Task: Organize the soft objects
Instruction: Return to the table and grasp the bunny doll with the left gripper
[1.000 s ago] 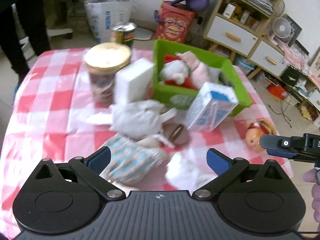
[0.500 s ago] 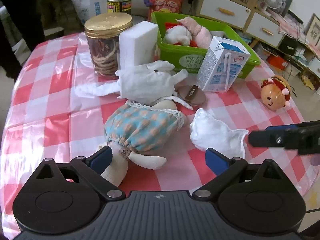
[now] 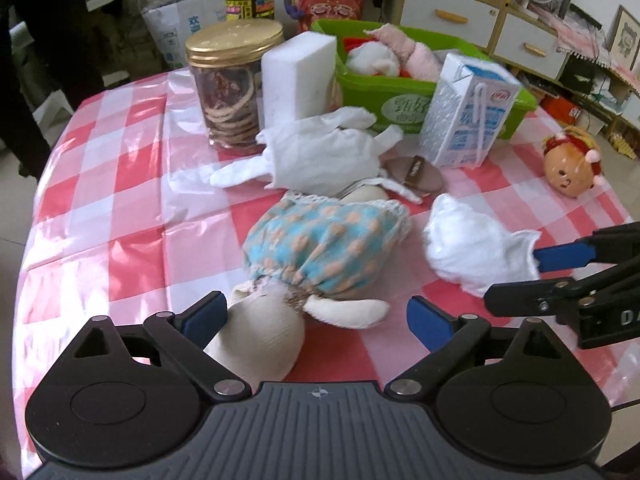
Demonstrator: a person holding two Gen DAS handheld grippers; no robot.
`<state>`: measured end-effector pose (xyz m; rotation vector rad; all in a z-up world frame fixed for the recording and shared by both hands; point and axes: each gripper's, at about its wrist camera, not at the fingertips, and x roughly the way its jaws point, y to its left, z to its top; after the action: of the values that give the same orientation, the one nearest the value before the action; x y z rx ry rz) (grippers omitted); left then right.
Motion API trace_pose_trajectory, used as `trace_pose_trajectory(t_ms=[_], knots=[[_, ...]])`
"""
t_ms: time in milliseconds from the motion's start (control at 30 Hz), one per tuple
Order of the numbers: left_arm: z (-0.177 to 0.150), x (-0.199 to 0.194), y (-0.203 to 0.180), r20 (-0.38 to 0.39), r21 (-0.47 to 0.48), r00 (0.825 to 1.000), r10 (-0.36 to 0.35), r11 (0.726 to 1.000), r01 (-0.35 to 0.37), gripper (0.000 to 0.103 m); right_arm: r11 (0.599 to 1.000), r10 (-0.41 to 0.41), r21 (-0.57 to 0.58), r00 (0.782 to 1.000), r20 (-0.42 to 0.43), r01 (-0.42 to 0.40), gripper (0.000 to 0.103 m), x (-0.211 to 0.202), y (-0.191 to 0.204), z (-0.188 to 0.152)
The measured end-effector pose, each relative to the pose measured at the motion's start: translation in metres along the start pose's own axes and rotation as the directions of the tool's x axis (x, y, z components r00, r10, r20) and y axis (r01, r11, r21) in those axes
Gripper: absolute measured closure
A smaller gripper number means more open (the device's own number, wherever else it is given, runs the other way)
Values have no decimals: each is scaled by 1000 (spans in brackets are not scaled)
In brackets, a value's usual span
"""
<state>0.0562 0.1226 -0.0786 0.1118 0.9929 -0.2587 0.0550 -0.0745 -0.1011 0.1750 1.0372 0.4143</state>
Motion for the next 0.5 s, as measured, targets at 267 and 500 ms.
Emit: trace_pose_trajectory(t_ms=[267,500], knots=[[-6,4,10,21,-2,999,42,999,-42,26,1000,-7,-15,999,43,8,70,4,2,-2],[-8,6,20,11,-43,1000,7,999,-6,53,999,21,22,997,74,-23,93,2,-9,2]])
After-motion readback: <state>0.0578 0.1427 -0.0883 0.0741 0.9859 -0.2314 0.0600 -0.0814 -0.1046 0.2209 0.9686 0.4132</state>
